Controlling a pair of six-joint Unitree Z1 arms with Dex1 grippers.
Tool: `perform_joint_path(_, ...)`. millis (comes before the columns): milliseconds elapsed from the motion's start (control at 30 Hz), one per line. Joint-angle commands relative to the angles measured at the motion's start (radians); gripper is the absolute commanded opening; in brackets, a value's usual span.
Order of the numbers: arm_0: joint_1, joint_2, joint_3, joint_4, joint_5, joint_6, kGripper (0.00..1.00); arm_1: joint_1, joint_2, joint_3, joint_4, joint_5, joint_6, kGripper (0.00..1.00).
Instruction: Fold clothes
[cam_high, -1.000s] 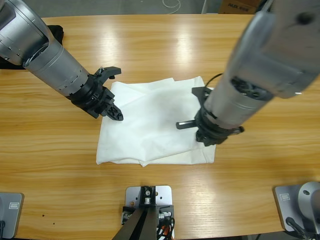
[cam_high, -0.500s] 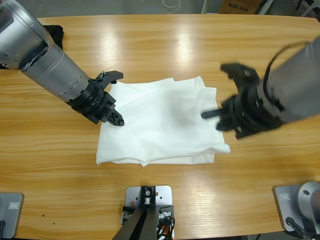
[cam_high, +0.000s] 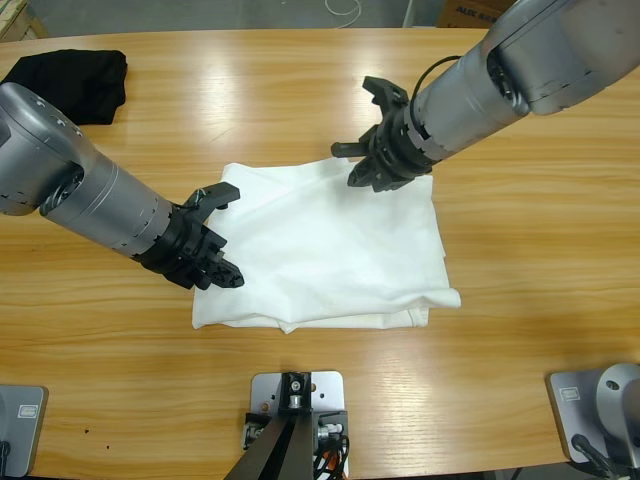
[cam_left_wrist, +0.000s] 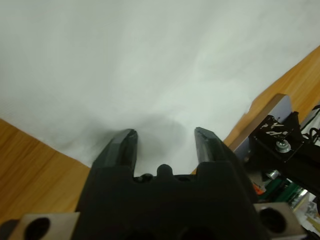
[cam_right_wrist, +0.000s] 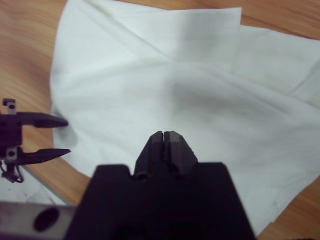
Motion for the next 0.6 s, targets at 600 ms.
perform_joint_path(600,-0.134,-0.011,0.12,-0.084,0.089,-0.109,0.0,-0.043,0.226,0.04,-0.119,0.009,-0.037,0.0)
